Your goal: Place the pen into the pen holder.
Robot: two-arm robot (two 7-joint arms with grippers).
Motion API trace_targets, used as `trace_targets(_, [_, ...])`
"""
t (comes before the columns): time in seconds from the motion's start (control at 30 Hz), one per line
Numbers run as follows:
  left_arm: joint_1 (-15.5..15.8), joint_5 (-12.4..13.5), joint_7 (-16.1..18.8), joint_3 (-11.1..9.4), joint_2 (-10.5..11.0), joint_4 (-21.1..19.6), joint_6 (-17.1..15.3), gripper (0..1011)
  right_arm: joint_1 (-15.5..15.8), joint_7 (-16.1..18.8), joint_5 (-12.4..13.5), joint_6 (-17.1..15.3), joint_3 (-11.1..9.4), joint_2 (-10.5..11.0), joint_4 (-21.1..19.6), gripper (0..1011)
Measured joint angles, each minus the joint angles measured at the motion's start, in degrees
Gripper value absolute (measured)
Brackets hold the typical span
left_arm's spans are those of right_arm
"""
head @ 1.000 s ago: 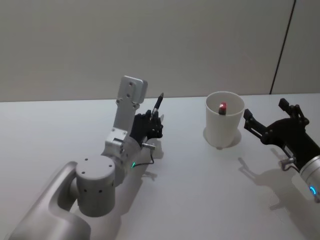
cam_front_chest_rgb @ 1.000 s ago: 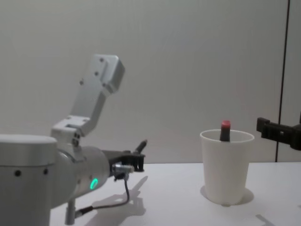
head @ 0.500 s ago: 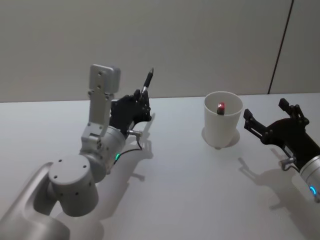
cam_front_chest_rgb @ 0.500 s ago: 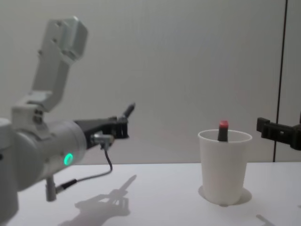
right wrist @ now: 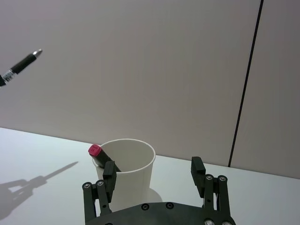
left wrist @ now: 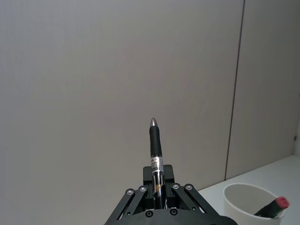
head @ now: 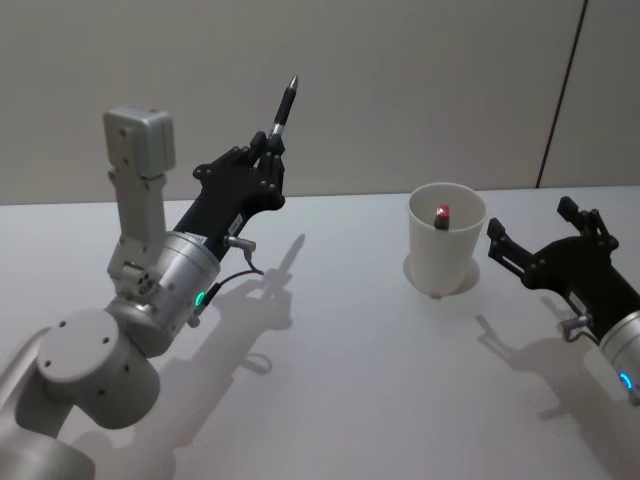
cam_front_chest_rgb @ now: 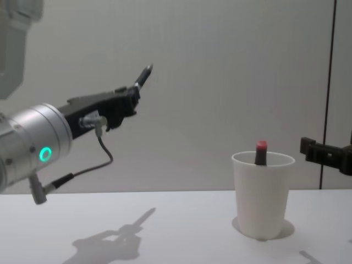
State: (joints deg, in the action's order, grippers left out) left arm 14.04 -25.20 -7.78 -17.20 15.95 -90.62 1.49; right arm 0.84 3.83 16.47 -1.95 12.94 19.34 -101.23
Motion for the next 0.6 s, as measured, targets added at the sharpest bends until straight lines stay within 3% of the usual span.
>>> trace_targets(0.33, [-0.28, -3.89, -8.66, 0.90, 1.35, -0.72, 3.69, 135, 0.00, 0.00, 0.00, 0.00, 0.00, 0.00, 0.00, 1002])
trace_targets(0.6, [0.06, -4.38, -14.65, 0.81, 1.72, -0.48, 4.10, 135, 0.00, 0.00, 0.00, 0.00, 0.00, 0.00, 0.00, 1002])
